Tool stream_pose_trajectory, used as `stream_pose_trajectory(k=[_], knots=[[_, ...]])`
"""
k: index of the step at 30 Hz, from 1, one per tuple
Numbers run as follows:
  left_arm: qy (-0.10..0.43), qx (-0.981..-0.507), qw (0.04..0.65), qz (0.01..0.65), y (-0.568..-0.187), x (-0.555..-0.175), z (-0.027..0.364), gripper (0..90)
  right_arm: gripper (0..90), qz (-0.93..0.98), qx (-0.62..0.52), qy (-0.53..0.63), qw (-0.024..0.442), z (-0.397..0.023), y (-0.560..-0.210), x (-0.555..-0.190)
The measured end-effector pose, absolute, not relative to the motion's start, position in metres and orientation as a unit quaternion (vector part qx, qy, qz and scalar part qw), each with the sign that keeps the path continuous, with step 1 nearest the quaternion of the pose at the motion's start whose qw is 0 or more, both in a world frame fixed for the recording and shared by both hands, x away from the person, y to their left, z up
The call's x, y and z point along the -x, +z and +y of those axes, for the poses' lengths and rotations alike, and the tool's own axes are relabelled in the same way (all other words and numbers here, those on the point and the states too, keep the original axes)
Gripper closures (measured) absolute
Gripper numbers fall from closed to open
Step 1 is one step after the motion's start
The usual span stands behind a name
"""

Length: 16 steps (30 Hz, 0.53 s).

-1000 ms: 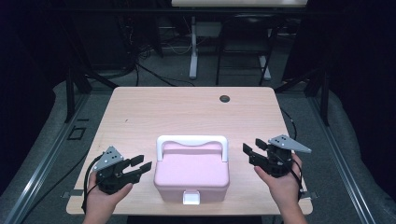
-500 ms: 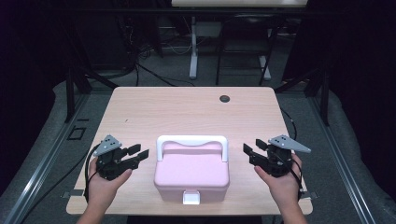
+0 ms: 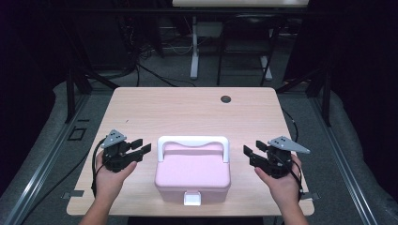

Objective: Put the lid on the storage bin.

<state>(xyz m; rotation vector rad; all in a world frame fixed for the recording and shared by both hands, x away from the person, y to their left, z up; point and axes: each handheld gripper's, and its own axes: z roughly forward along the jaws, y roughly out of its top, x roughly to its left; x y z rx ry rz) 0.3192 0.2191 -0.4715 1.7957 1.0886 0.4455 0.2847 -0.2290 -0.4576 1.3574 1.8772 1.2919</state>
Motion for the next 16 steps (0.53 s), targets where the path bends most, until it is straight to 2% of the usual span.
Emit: stream_pose_trajectory(k=[16], knots=[[0.173,-0.737,0.465,0.459,-0.489,-0.32,0.231,48.7,46.0,0.692,-0.5,0.46,0.243,-0.227,-0.472,-0.29]])
